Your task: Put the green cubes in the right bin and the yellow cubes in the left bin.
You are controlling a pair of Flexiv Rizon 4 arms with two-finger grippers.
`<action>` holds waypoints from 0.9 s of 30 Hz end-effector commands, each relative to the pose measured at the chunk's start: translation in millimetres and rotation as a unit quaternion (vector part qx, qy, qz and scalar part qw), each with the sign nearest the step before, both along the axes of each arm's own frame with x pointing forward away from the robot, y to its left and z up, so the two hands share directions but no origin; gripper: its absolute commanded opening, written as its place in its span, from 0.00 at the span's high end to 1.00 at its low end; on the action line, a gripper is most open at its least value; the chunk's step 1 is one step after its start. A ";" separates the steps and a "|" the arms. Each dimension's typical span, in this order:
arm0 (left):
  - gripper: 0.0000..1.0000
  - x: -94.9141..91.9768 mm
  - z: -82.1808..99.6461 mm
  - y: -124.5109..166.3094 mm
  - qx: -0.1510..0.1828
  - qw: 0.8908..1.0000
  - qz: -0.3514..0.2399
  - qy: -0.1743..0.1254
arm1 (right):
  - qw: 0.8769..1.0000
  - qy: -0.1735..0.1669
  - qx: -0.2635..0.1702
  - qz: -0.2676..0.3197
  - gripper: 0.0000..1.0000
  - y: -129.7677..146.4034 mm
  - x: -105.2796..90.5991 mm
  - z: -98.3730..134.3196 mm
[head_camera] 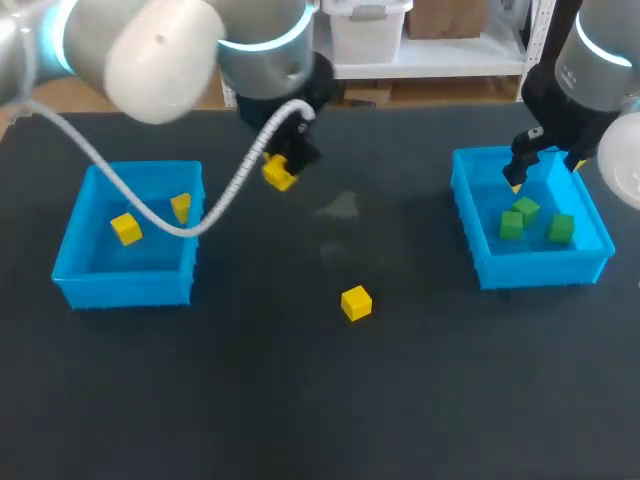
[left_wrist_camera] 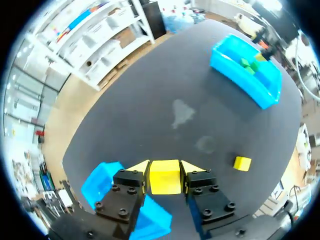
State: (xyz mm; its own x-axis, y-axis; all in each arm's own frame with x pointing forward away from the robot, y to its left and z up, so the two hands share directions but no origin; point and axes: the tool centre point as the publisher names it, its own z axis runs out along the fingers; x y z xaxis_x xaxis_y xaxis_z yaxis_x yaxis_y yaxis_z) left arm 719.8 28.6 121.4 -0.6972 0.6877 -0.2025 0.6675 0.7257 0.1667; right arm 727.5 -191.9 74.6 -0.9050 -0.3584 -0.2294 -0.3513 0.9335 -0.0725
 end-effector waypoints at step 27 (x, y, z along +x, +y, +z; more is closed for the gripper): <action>1.00 16.5 -19.2 176.9 -0.029 0.981 0.194 -0.012 | 1.000 -0.002 0.000 -0.001 0.00 -0.1 -0.9 -0.2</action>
State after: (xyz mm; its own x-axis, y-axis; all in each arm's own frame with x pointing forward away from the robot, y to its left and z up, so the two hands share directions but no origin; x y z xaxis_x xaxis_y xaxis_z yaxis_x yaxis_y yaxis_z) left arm 739.8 200.3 103.7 -0.9021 0.3567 -0.2428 0.3307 0.9330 0.1421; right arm 727.5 -192.0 74.6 -0.9050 -0.3583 -0.2294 -0.3512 0.9335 -0.0725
